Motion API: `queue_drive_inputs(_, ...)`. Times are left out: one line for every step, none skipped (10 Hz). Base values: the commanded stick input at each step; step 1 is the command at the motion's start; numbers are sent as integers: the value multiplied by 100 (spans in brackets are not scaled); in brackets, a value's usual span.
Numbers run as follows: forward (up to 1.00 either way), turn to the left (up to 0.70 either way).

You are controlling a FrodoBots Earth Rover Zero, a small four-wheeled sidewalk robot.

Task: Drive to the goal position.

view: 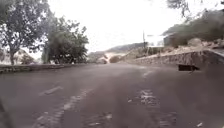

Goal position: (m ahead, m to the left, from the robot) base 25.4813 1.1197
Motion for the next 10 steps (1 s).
queue_drive_inputs(100, 0)
queue_drive_inputs(100, 0)
queue_drive_inputs(100, 0)
queue_drive_inputs(100, 0)
queue_drive_inputs(100, 0)
queue_drive_inputs(100, 0)
queue_drive_inputs(100, 0)
queue_drive_inputs(100, 0)
queue_drive_inputs(100, 0)
queue_drive_inputs(100, 0)
